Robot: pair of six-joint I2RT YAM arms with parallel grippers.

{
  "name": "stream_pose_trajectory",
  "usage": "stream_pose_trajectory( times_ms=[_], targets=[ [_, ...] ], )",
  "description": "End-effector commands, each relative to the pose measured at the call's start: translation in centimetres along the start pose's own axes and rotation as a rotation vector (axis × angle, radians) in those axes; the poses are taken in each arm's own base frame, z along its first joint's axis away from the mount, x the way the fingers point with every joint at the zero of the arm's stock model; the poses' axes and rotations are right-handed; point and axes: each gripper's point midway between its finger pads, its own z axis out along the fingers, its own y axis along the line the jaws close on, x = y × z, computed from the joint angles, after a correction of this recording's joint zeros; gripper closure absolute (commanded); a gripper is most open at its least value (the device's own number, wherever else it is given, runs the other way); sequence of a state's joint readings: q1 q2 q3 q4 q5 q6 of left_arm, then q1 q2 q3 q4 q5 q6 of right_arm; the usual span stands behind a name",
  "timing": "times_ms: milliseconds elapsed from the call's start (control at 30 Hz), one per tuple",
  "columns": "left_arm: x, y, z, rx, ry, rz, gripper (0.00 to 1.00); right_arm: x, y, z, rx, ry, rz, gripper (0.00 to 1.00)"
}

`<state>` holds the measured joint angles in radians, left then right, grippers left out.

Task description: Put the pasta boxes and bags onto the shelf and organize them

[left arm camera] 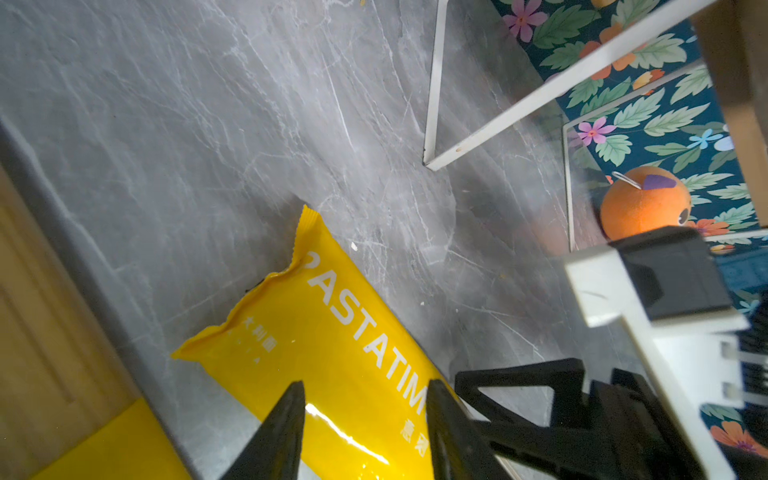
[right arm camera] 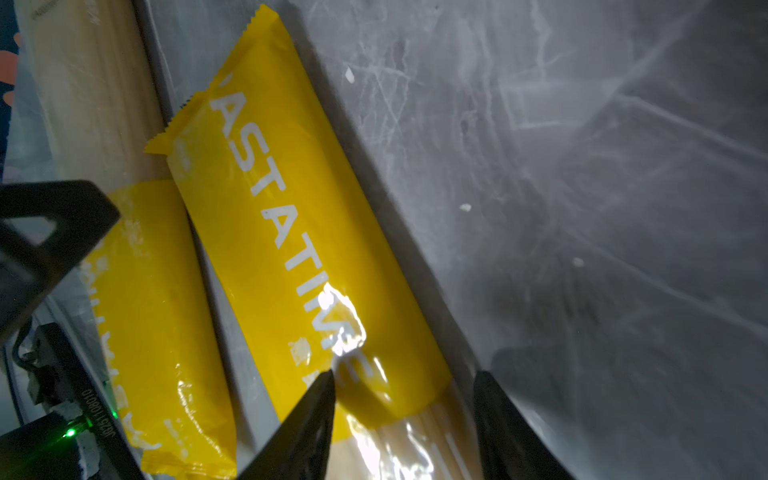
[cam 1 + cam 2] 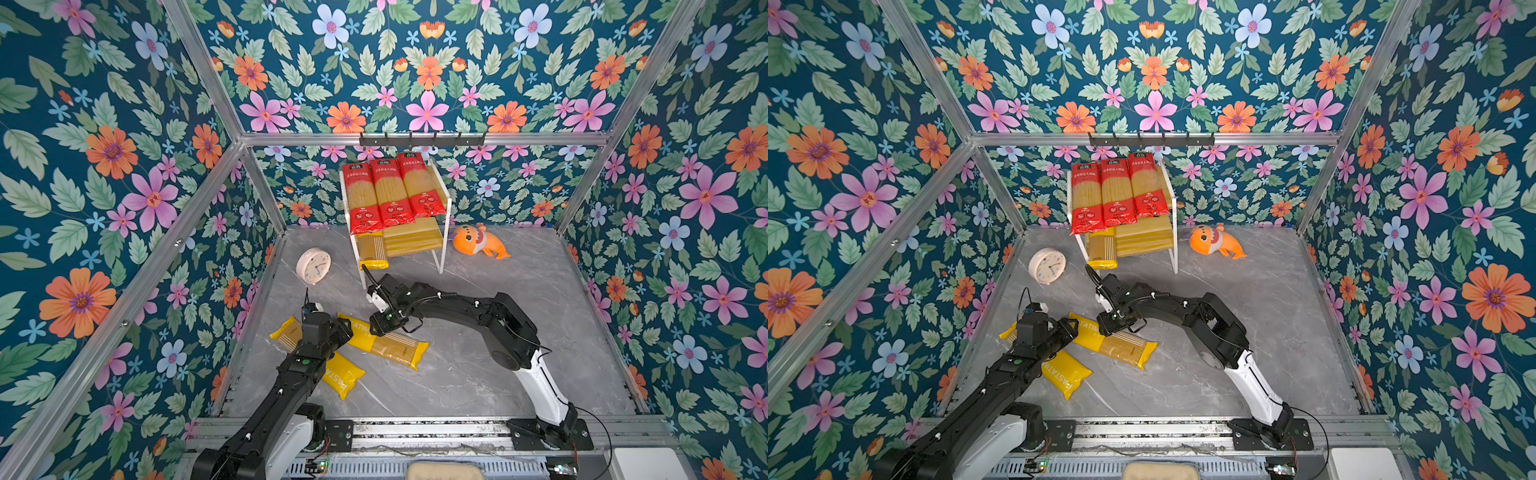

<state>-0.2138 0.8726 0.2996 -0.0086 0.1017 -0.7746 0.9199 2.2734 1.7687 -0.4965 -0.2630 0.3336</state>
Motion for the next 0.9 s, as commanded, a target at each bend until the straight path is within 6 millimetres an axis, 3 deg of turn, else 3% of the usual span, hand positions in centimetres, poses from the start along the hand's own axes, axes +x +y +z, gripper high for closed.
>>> stream_pose_trajectory(
  times_ms=[0, 67, 167, 300, 467, 567, 667, 867],
  targets=[
    [0.0, 0.1, 0.2, -0.001, -0.004, -0.011, 0.50, 0.6, 0.3, 0.5, -0.027, 0.027, -0.011, 0.48],
    [0.1, 0.1, 0.3, 0.003, -0.005, -0.015, 0.50, 1.3, 0.0, 0.5, -0.023, 0.035, 0.003, 0.52],
    [0.1, 0.0, 0.5, 0.004, -0.001, -0.010, 0.50, 2.7, -2.4, 0.0, 0.033, 0.051, 0.075, 0.62],
    [0.2, -0.5, 0.9, 0.018, 0.008, 0.001, 0.50, 4.2, -6.1, -2.4, 0.101, 0.014, 0.212, 0.75],
    [0.6, -1.6, 1.6, 0.051, 0.024, 0.020, 0.50, 7.0, -11.0, -5.6, 0.176, -0.063, 0.471, 0.82],
    [1.0, -3.0, 2.1, 0.078, 0.046, 0.049, 0.50, 7.5, -11.0, -5.7, 0.123, -0.097, 0.555, 0.79],
    [1.6, -4.2, 2.6, 0.113, 0.062, 0.071, 0.50, 7.4, -9.5, -5.8, 0.043, -0.073, 0.583, 0.64],
    [4.3, -7.7, 3.1, 0.260, 0.147, 0.127, 0.49, 5.7, -12.2, -7.9, 0.054, -0.177, 0.658, 0.50]
  ],
)
